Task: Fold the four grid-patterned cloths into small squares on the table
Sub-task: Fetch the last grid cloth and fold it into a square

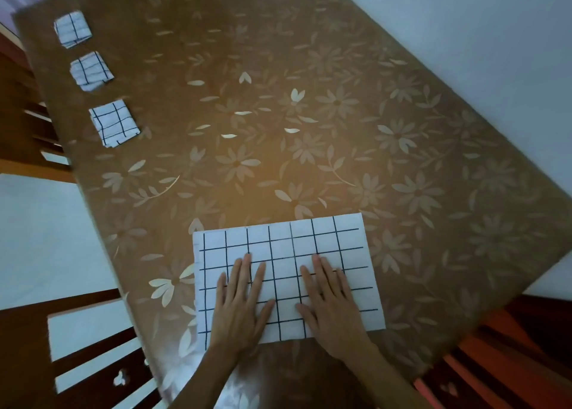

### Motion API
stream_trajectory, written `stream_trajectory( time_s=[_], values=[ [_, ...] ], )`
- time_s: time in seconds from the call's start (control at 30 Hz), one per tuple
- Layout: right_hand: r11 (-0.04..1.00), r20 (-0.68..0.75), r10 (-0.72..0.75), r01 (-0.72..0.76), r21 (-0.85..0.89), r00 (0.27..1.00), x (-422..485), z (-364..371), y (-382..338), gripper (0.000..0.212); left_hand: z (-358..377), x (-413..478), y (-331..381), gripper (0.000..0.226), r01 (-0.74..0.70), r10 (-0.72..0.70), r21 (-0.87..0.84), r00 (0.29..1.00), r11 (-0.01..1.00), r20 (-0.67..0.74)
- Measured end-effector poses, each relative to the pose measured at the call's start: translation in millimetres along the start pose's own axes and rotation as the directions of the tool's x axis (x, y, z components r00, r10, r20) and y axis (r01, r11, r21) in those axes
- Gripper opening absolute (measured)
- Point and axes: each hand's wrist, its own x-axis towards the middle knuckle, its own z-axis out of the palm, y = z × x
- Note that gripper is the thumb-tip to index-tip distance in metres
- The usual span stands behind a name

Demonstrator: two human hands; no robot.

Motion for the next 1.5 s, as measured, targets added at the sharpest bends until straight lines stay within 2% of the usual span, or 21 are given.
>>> stream_trajectory(
  time_s=[0.17, 0.43, 0.53, 0.63, 0.73, 0.8, 0.9, 1.0, 1.07, 1.17, 1.23, 1.3, 1.4, 1.43, 1.5],
  values=[
    [0.998, -0.018, 0.066, -0.066, -0.001, 0.998, -14, -7, 29, 0.070, -3, -19, -38, 0.073, 0.044, -0.045, 0.044, 0.999, 0.998, 0.022],
    [0.983, -0.085, 0.185, -0.185, 0.000, 0.979, -41, -24, 51, 0.061, -12, -19, -36, 0.075, 0.020, -0.025, 0.084, 0.998, 0.996, 0.053],
    [0.922, -0.131, 0.383, -0.369, 0.117, 0.915, -55, -31, 53, 0.055, -20, -20, -32, 0.075, 0.024, -0.028, 0.113, 0.999, 0.993, 0.031],
    [0.849, -0.107, 0.514, -0.488, 0.203, 0.851, -61, -38, 49, 0.049, -26, -22, -16, 0.066, -0.003, 0.003, 0.062, 1.000, 0.998, 0.000],
    [0.742, 0.000, 0.621, -0.589, 0.321, 0.784, -63, -53, 32, 0.051, -27, -32, 11, 0.049, -0.116, 0.115, -0.021, 0.992, 0.993, -0.057],
    [0.649, 0.119, 0.674, -0.661, 0.378, 0.729, -66, -57, 19, 0.058, -30, -44, 31, 0.047, -0.165, 0.165, -0.067, 0.986, 0.984, -0.003],
    [0.498, 0.211, 0.676, -0.649, 0.575, 0.706, -75, -53, 0, 0.068, -29, -62, 51, 0.047, -0.181, 0.198, -0.111, 0.964, 0.977, 0.175],
    [0.332, 0.264, 0.656, -0.584, 0.741, 0.708, -86, -52, -17, 0.068, -30, -76, 56, 0.055, -0.175, 0.175, -0.025, 0.939, 0.984, 0.297],
    [0.232, 0.308, 0.641, -0.560, 0.796, 0.703, -93, -51, -28, 0.059, -34, -82, 55, 0.061, -0.193, 0.184, 0.000, 0.938, 0.981, 0.294],
    [0.078, 0.415, 0.569, -0.549, 0.832, 0.710, -103, -57, -46, 0.029, -38, -89, 49, 0.066, -0.199, 0.199, -0.030, 0.941, 0.980, 0.272],
    [0.058, 0.428, 0.516, -0.529, 0.847, 0.742, -110, -65, -61, 0.017, -40, -97, 47, 0.065, -0.213, 0.225, -0.075, 0.948, 0.974, 0.223],
    [0.056, 0.392, 0.501, -0.481, 0.875, 0.772, -117, -69, -80, 0.013, -45, -106, 43, 0.062, -0.250, 0.270, -0.127, 0.948, 0.960, 0.169],
    [0.083, 0.376, 0.472, -0.465, 0.882, 0.798, -131, -71, -107, 0.011, -48, -126, 36, 0.055, -0.230, 0.268, -0.311, 0.960, 0.922, 0.085],
    [0.105, 0.386, 0.463, -0.482, 0.870, 0.798, -134, -71, -115, 0.015, -51, -134, 33, 0.051, -0.182, 0.221, -0.390, 0.973, 0.903, 0.058],
    [0.179, 0.364, 0.437, -0.476, 0.861, 0.822, -145, -67, -132, 0.037, -63, -154, 28, 0.043, -0.116, 0.135, -0.522, 0.991, 0.845, -0.001]
  ],
)
